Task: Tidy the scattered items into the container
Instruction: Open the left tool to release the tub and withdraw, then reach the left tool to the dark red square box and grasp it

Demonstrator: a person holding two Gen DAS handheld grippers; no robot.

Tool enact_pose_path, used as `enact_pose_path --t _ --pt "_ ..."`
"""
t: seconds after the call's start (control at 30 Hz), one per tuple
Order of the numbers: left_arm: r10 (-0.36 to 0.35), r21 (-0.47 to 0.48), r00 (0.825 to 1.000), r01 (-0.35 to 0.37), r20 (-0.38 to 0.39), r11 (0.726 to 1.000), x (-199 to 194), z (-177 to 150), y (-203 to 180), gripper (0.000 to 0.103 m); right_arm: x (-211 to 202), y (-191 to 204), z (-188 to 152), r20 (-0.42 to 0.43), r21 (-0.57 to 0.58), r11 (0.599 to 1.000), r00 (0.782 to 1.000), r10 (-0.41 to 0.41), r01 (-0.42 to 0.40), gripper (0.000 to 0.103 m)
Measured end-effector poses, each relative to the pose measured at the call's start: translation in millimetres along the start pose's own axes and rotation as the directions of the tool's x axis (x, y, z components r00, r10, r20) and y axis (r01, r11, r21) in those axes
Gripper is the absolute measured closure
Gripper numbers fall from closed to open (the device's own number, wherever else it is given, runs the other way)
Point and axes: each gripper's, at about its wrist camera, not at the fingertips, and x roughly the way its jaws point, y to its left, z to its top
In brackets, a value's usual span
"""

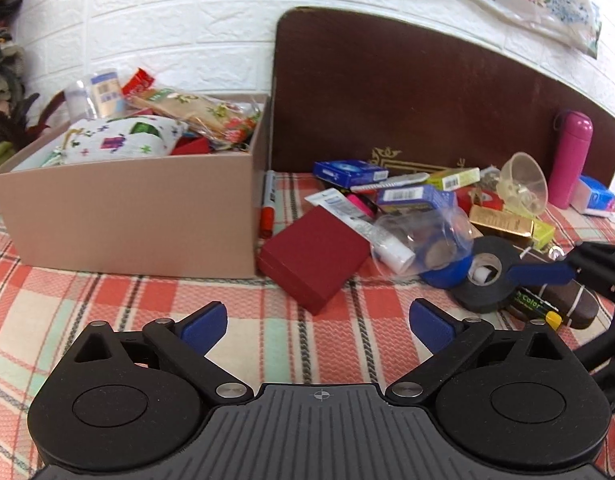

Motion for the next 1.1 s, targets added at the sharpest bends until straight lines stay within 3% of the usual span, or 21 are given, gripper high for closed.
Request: enact_pose_path --t 0.37,0.63,0.8,1.1 --pt "-0.029 -0.022 0.998 0.028 -0.054 0.999 32.2 2.9 10.8 0.016 38.3 5.0 7.6 -0.042 -0.014 0.998 0.997 0.069 -0.069 0.041" --pt "-0.046 -0.038 0.996 0.043 -0.078 0.998 57.6 10.6 17.4 0.021 71.1 0.4 20.3 -0.048 0.019 0.995 0.994 0.094 -0.094 0.041" --pt "-0.053 -0.074 0.996 0.047 -0.076 0.996 66.7 15.9 26.2 0.024 84.3 -3.9 30.3 -0.022 -0.008 0.995 0.995 0.096 -0.097 0.035" --pt "-0.053 -0.092 0.996 0.047 -0.068 0.995 66.0 20.7 34.2 0.024 76.8 -0.2 32.9 0.029 -0.088 0.979 0.982 0.186 -0.183 0.031"
